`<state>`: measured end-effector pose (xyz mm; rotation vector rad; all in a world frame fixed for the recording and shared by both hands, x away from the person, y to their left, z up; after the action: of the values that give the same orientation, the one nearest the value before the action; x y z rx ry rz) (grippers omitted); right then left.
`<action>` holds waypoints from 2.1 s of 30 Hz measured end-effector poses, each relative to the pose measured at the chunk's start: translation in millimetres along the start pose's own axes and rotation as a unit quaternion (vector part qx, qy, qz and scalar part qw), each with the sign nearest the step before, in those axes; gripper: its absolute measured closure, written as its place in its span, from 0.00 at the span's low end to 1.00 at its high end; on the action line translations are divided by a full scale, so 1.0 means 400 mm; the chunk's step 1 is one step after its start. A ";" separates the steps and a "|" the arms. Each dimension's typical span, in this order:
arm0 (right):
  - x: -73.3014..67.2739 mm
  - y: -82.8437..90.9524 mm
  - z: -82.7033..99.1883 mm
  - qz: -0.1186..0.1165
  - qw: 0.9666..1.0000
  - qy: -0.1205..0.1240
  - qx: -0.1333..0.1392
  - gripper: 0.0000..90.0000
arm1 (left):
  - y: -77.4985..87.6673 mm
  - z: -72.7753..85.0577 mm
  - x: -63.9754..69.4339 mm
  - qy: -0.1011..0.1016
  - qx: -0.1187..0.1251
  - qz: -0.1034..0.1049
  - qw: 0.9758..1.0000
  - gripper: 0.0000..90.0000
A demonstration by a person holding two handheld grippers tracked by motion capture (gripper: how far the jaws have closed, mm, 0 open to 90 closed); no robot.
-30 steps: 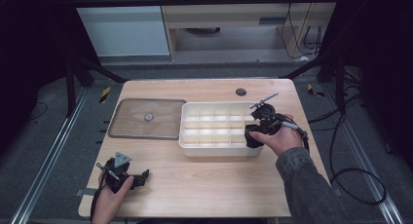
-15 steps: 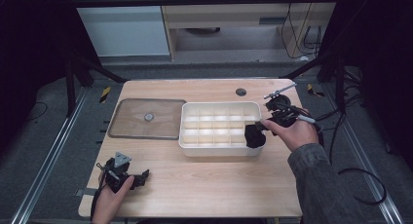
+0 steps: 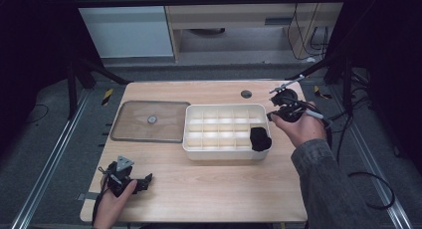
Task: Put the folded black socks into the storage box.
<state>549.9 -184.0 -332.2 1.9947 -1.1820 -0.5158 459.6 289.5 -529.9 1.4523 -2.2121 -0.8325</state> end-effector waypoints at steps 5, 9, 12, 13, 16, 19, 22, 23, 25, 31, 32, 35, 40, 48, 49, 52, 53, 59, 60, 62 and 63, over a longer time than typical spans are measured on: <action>-0.006 0.016 -0.022 0.004 1.000 0.005 0.006 1.00 | 0.000 0.000 0.000 0.001 0.001 0.000 1.000 0.00; -0.020 0.013 -0.033 0.003 1.000 0.006 0.006 1.00 | 0.000 0.000 0.000 0.001 0.001 0.000 1.000 0.00; -0.036 -0.013 -0.029 -0.005 1.000 0.010 -0.006 1.00 | 0.000 0.000 0.000 0.000 0.000 0.000 1.000 0.00; -0.039 -0.022 -0.026 -0.008 1.000 0.010 -0.007 1.00 | 0.000 0.000 0.000 0.000 0.000 0.000 1.000 0.00; -0.049 -0.048 -0.018 -0.011 1.000 0.010 -0.012 1.00 | 0.001 0.001 0.001 0.000 0.000 0.000 1.000 0.00; -0.055 -0.061 -0.014 -0.016 1.000 0.010 -0.016 1.00 | 0.000 0.001 0.001 0.001 0.000 0.000 1.000 0.00; -0.065 -0.084 -0.005 -0.019 0.999 0.013 -0.024 1.00 | 0.001 0.001 0.001 0.000 0.000 0.000 1.000 0.00; -0.065 -0.084 -0.005 -0.019 0.999 0.013 -0.024 1.00 | 0.001 0.001 0.001 0.000 0.000 0.000 1.000 0.00; -0.071 -0.098 0.001 -0.022 0.999 0.011 -0.027 1.00 | 0.001 0.001 0.001 0.000 0.000 0.000 1.000 0.00; -0.078 -0.117 0.009 -0.026 0.999 0.010 -0.032 1.00 | 0.001 0.001 0.001 0.001 0.000 0.000 1.000 0.00; -0.078 -0.119 0.010 -0.027 0.999 0.009 -0.033 1.00 | 0.001 0.001 0.001 0.000 0.000 0.000 1.000 0.00; -0.078 -0.131 0.012 -0.024 0.999 0.008 -0.038 1.00 | 0.001 0.001 0.001 0.000 0.000 0.000 1.000 0.00; -0.076 -0.149 0.017 -0.026 0.999 0.005 -0.042 1.00 | 0.001 0.001 0.001 -0.001 -0.001 0.000 1.000 0.00; -0.055 -0.179 0.031 -0.013 0.999 -0.002 -0.051 1.00 | 0.001 0.001 0.002 0.000 -0.001 -0.001 1.000 0.00; -0.052 -0.181 0.032 -0.012 0.999 -0.005 -0.052 1.00 | 0.001 0.001 0.002 0.000 -0.001 -0.001 1.000 0.00; -0.043 -0.186 0.038 -0.012 0.998 -0.011 -0.058 1.00 | 0.001 0.001 0.002 0.000 -0.001 -0.001 1.000 0.00; -0.040 -0.188 0.040 -0.008 0.998 -0.011 -0.059 1.00 | 0.001 0.001 0.002 0.000 -0.001 -0.001 1.000 0.00; -0.027 -0.205 0.062 -0.001 0.997 -0.018 -0.069 1.00 | 0.001 0.001 0.002 -0.001 -0.001 -0.001 1.000 0.00; -0.023 -0.208 0.066 -0.001 0.997 -0.019 -0.070 1.00 | 0.001 0.001 0.002 -0.001 -0.001 -0.002 1.000 0.00; -0.019 -0.216 0.074 0.001 0.997 -0.020 -0.072 1.00 | 0.001 0.001 0.002 0.001 -0.001 -0.001 1.000 0.00; -0.018 -0.217 0.076 0.000 0.997 -0.022 -0.074 1.00 | 0.001 0.001 0.002 0.000 -0.001 -0.001 1.000 0.00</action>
<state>575.7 -164.2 -418.5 1.8661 -1.1378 -0.6308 458.6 289.0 -529.9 1.4545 -2.2083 -0.8356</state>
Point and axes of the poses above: each handheld gripper's, and its own axes: y roughly backward along the jaws, z roughly out of its underside, x roughly to its right, the point moved 3 cm from there along -y, roughly forward along the jaws, and after that the axes turned 4 degrees about x, right-handed, at the moved point
